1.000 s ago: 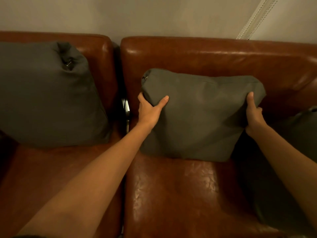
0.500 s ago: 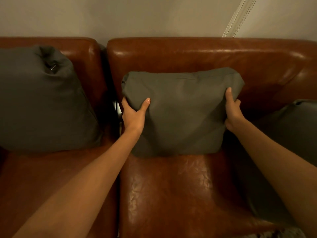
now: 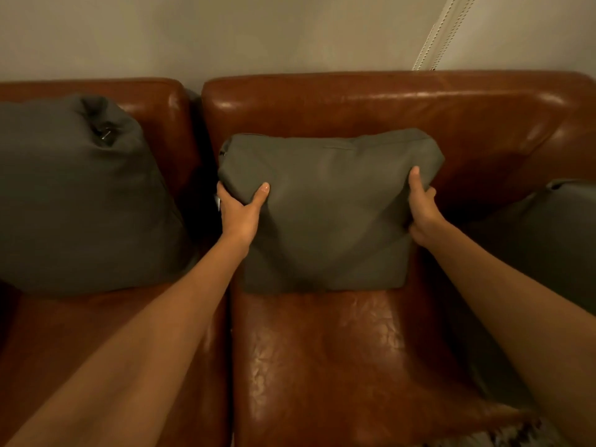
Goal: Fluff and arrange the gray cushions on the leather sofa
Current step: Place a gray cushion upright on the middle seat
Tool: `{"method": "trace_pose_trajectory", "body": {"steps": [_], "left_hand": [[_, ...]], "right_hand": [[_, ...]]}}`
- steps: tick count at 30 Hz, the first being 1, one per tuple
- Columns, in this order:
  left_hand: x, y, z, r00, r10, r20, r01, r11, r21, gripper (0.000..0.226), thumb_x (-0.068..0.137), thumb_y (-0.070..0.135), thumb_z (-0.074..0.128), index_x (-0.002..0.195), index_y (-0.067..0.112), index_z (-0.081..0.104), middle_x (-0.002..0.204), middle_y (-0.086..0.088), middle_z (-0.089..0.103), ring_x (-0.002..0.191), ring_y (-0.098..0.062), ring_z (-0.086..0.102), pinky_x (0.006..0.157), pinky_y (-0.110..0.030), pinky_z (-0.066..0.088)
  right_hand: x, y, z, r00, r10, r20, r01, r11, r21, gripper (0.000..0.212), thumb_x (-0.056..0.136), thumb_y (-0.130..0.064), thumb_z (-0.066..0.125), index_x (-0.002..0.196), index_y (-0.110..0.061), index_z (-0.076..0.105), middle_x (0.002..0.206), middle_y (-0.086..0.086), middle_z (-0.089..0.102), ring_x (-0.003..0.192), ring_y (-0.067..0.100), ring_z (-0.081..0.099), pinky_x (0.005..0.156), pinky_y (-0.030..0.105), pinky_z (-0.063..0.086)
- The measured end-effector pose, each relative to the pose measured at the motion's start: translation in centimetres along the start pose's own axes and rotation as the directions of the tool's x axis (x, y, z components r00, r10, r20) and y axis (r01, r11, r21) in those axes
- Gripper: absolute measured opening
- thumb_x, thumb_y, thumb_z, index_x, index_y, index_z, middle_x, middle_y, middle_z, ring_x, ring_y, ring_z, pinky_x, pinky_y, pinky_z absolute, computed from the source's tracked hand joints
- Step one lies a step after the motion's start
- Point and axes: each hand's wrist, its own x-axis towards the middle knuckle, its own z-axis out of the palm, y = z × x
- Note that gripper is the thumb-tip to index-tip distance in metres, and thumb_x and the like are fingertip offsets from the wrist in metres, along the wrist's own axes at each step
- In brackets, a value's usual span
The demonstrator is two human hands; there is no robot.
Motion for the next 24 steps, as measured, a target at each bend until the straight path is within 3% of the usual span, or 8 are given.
{"method": "trace_pose_trajectory", "body": {"steps": [4,7,11,14,17,20,24], "left_hand": [[-1.5,1.2,0.5,0.995,0.073,-0.073,-0.061,0.986,0.154,0.091,0.088,0.043,0.066,0.154,0.015,0.009,0.154,-0.009,0.029,0.140,-0.028,0.032,0.115,-0.043,0.030],[-3.0,2.4,0.7,0.949,0.291,-0.125,-0.243,0.922,0.301,0.073,0.092,0.026,0.062,0.151,0.015,0.021,0.154,-0.009,0.025,0.140,-0.027,0.029,0.115,-0.041,0.029],[-5.7,4.5,2.2,0.858,0.511,0.048,-0.500,0.813,0.298,0.064,0.091,0.015,0.059,0.147,0.014,0.028,0.152,-0.011,0.029,0.140,-0.025,0.028,0.115,-0.036,0.025],[-8.7,6.1,4.6,0.776,0.588,0.227,-0.629,0.748,0.213,0.056,0.091,0.012,0.057,0.142,0.014,0.036,0.141,-0.007,0.042,0.131,-0.018,0.037,0.109,-0.026,0.029],[-11.4,7.1,7.3,0.706,0.596,0.383,-0.681,0.719,0.137,0.043,0.090,0.010,0.058,0.131,0.014,0.049,0.122,-0.003,0.056,0.114,-0.013,0.050,0.097,-0.026,0.039],[-14.3,7.3,10.6,0.612,0.623,0.487,-0.735,0.675,0.061,0.027,0.087,0.005,0.058,0.113,0.010,0.061,0.107,-0.005,0.065,0.101,-0.013,0.059,0.089,-0.030,0.047],[-19.2,7.2,15.9,0.526,0.534,0.662,-0.731,0.681,0.032,0.018,0.091,0.006,0.055,0.105,0.013,0.064,0.098,0.002,0.063,0.088,-0.006,0.056,0.071,-0.006,0.041]], "right_hand": [[-1.3,0.0,-0.5,0.998,0.058,-0.006,-0.058,0.998,-0.011,0.088,0.089,-0.072,0.038,0.153,-0.014,0.024,0.151,0.005,0.038,0.136,0.030,0.039,0.110,0.049,0.034],[-3.1,0.7,-1.2,0.998,-0.012,-0.067,0.007,0.998,-0.067,0.066,0.097,-0.056,0.043,0.144,-0.010,0.041,0.141,0.006,0.050,0.128,0.027,0.048,0.106,0.043,0.040],[-6.7,1.8,-3.7,0.938,-0.261,-0.228,0.205,0.948,-0.244,0.036,0.099,-0.034,0.052,0.129,-0.015,0.058,0.121,-0.003,0.058,0.110,0.011,0.053,0.090,0.029,0.042],[-9.5,2.4,-7.1,0.868,-0.409,-0.283,0.294,0.881,-0.371,0.029,0.096,-0.033,0.052,0.121,-0.023,0.064,0.124,-0.004,0.059,0.108,0.012,0.053,0.091,0.030,0.043],[-12.2,3.1,-11.1,0.841,-0.425,-0.335,0.279,0.871,-0.404,0.026,0.092,-0.041,0.051,0.113,-0.032,0.063,0.132,0.001,0.055,0.106,0.020,0.054,0.091,0.038,0.046],[-14.8,3.8,-15.8,0.796,-0.445,-0.411,0.257,0.862,-0.437,0.023,0.096,-0.034,0.051,0.113,-0.026,0.064,0.134,0.001,0.048,0.126,0.018,0.043,0.094,0.024,0.039],[-17.8,5.6,-22.2,0.738,-0.425,-0.524,0.164,0.866,-0.472,0.024,0.096,-0.032,0.052,0.114,-0.023,0.065,0.136,0.006,0.048,0.135,0.025,0.034,0.109,0.039,0.029]]}}
